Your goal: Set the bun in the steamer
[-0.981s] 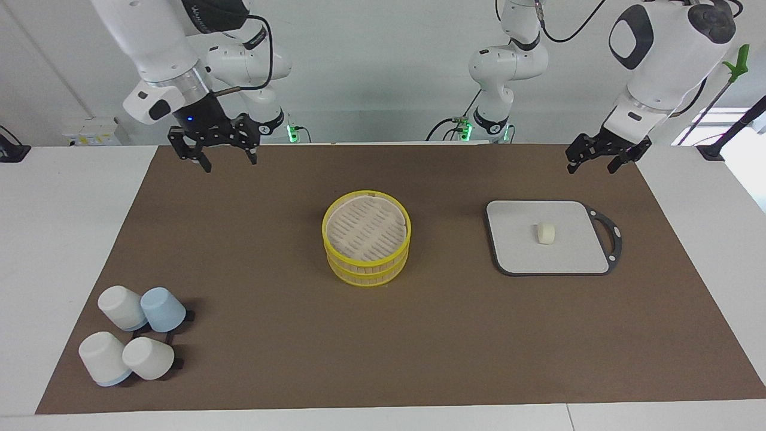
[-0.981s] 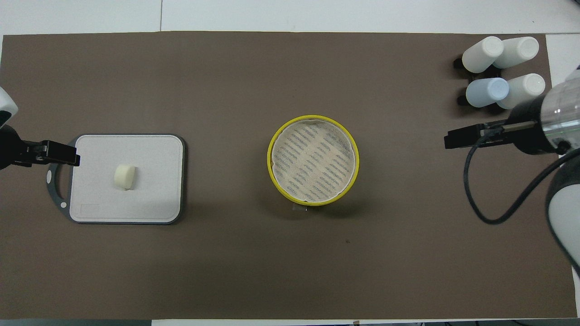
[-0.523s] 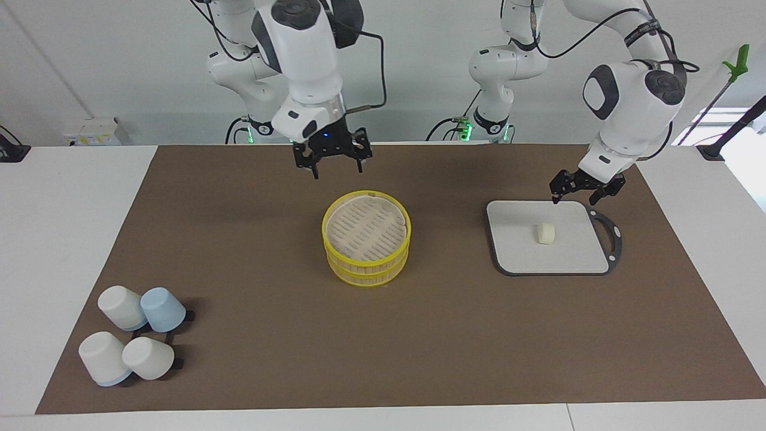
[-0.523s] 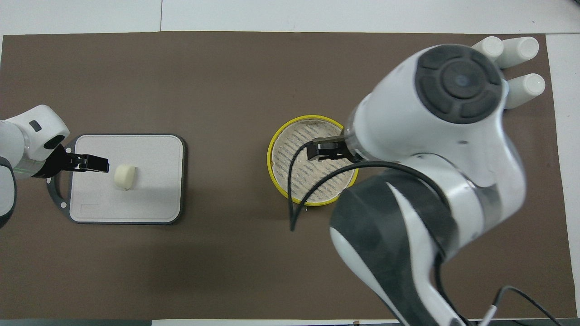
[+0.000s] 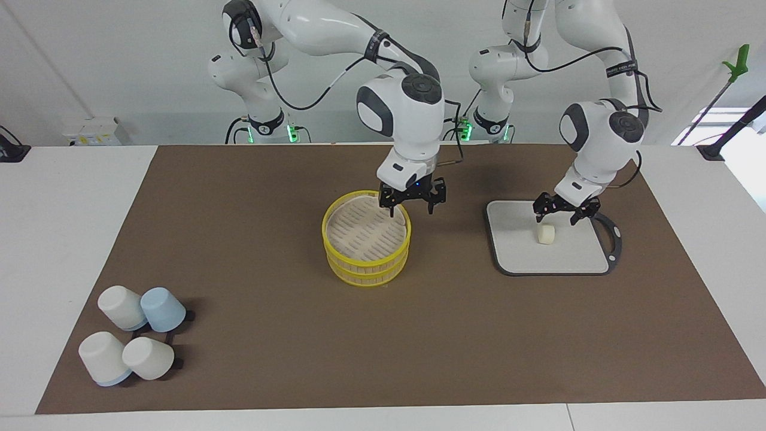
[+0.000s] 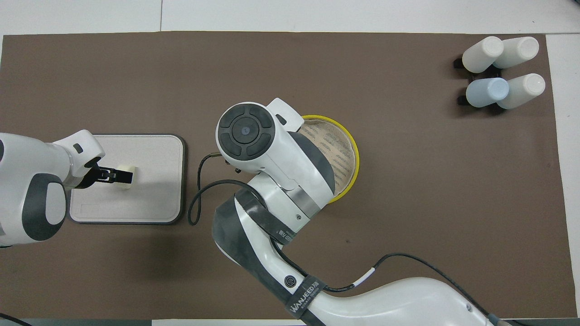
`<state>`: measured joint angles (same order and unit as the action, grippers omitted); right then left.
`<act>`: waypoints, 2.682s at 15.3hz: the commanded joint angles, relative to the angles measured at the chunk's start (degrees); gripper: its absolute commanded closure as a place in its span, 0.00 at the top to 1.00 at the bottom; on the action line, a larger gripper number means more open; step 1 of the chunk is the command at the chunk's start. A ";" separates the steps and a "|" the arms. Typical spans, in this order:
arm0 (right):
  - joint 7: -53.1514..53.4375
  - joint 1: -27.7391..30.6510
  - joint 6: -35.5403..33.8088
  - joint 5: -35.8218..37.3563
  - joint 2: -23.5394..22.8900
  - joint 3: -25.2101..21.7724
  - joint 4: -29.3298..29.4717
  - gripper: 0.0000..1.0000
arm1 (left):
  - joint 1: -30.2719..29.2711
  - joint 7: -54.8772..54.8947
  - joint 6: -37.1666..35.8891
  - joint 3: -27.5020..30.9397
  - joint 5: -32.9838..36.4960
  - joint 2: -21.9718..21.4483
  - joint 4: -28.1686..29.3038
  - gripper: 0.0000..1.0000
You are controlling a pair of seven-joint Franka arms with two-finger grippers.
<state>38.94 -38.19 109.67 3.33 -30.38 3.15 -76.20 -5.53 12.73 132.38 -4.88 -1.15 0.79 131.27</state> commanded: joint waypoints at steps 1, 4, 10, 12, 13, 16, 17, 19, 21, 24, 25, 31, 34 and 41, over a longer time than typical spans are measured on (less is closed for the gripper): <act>0.61 -0.30 1.06 1.59 -1.26 -0.24 1.50 1.00 | 0.26 2.64 3.76 0.05 -0.69 0.25 2.06 1.00; 0.00 0.05 7.39 2.73 0.32 -0.16 -6.22 1.00 | 0.26 5.01 6.39 0.05 -0.69 1.66 1.97 1.00; -0.79 -0.13 6.87 2.65 1.29 -0.07 -8.43 0.70 | 0.87 7.74 7.98 0.05 -0.69 3.42 1.89 1.00; -0.79 -0.13 7.49 2.65 1.90 -0.07 -10.19 0.53 | 0.87 7.39 7.89 0.05 -0.69 3.51 1.89 0.99; -0.88 -0.13 7.23 2.65 2.08 -0.07 -10.28 0.43 | 0.87 7.39 7.80 0.05 -0.69 3.43 1.97 0.89; -0.79 -0.04 6.96 2.38 2.08 -0.07 -10.28 0.00 | 0.78 7.65 6.93 0.14 -0.69 3.34 1.89 0.57; -0.88 -0.04 6.96 2.30 2.08 -0.07 -10.20 0.00 | 0.70 7.66 6.84 0.14 -0.69 3.34 1.97 0.47; -0.79 -0.04 6.79 2.30 2.08 -0.07 -9.94 0.00 | 0.52 7.57 5.87 0.14 -0.69 3.34 1.71 0.33; -0.79 -0.04 6.44 2.21 2.08 -0.07 -9.41 0.00 | 0.52 7.30 5.69 0.14 -0.69 3.34 1.54 0.32; -0.88 0.48 3.03 2.82 1.99 -0.16 -6.26 0.00 | 0.26 7.30 5.34 0.05 -0.69 3.42 1.01 0.29; -0.88 0.66 1.27 2.82 1.91 -0.16 -4.76 0.00 | 0.17 7.30 3.86 0.14 -0.69 3.60 -0.21 0.29; -9.55 5.48 -6.57 1.77 5.76 -0.42 -1.67 0.00 | 3.84 -4.00 -13.00 -0.30 -0.78 3.43 -13.56 0.29; -19.48 11.37 -10.60 1.59 9.10 -0.24 -1.76 0.00 | 10.78 -17.97 -20.92 -0.39 -0.78 3.77 -22.08 0.29; -40.05 24.82 -14.22 -1.56 12.28 -0.24 -3.69 0.00 | 29.32 -45.75 -18.76 -0.30 -3.77 8.96 -33.18 0.29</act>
<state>4.03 -16.92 95.50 3.97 -19.28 2.22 -78.01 18.93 -27.69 111.47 -6.43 -3.82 6.77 100.79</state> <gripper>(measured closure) 0.916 0.709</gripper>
